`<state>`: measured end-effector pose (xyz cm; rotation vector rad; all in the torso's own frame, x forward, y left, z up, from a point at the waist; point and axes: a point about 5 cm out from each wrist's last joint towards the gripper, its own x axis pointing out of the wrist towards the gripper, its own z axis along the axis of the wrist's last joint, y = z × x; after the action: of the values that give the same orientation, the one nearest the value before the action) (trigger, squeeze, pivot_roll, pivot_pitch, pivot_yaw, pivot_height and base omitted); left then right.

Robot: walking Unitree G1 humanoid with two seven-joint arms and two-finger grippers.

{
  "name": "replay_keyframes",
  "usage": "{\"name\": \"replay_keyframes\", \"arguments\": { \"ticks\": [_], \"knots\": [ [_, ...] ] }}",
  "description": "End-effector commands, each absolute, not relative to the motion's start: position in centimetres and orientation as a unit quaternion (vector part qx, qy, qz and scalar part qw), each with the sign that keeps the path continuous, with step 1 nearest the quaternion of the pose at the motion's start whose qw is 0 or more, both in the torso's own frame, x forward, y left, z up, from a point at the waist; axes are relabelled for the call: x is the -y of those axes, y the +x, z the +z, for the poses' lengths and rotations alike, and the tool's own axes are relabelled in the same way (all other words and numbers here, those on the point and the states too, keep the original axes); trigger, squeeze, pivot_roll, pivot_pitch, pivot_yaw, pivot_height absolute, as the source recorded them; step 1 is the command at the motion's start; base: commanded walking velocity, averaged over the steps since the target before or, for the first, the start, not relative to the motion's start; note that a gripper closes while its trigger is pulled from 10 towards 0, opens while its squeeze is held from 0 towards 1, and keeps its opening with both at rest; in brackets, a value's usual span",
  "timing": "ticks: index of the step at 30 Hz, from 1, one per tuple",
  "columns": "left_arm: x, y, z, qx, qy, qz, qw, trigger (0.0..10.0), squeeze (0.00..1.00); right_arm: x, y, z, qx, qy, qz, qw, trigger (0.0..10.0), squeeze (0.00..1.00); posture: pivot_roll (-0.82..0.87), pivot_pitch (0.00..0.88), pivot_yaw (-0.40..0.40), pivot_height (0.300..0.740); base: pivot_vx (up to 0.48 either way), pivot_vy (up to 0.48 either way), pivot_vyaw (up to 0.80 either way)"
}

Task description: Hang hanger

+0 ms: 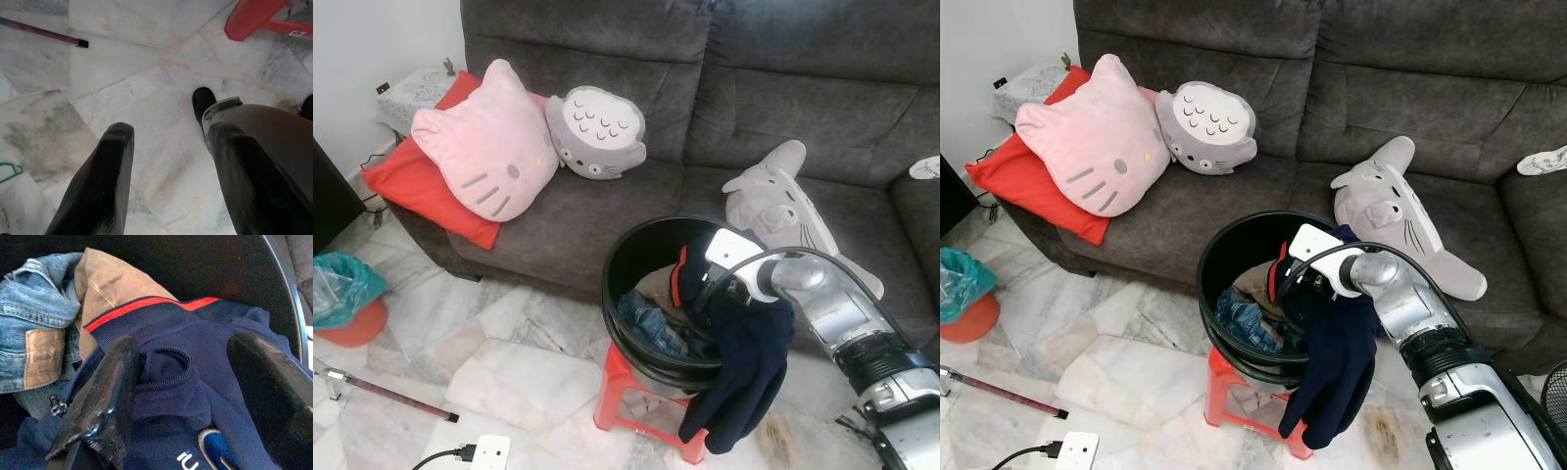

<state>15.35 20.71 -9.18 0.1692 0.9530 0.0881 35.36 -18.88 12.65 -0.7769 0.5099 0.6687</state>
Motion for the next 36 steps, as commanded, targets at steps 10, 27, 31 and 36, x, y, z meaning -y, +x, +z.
{"name": "replay_keyframes", "arguments": {
  "ticks": [10, 27, 31, 36],
  "knots": [
    [-20.7, 14.7, -9.5, -0.470, 0.083, 0.040, 0.878, 10.0, 0.00, 19.3, 35.7, 13.1, -0.228, -0.360, 0.285, 0.859, 0.0, 0.00, -0.08, 0.080, 0.016, 0.740, 0.000, 0.000, 0.00],
    [-20.7, 14.8, -9.4, -0.470, 0.084, 0.037, 0.878, 10.0, 0.00, 18.1, 35.0, 12.3, -0.225, -0.301, 0.298, 0.878, 0.0, 0.00, -0.08, 0.082, 0.019, 0.740, 0.000, 0.000, 0.00],
    [-20.7, 14.8, -9.5, -0.471, 0.084, 0.037, 0.878, 10.0, 0.00, 18.0, 34.9, 12.1, -0.227, -0.298, 0.301, 0.877, 0.0, 0.00, -0.08, 0.082, 0.018, 0.740, 0.000, 0.000, 0.00],
    [-20.6, 14.8, -9.5, -0.470, 0.083, 0.037, 0.878, 10.0, 0.00, 17.8, 34.3, 11.2, -0.245, -0.290, 0.305, 0.873, 0.0, 0.00, -0.09, 0.083, 0.017, 0.740, 0.000, 0.000, 0.00]
  ]
}}
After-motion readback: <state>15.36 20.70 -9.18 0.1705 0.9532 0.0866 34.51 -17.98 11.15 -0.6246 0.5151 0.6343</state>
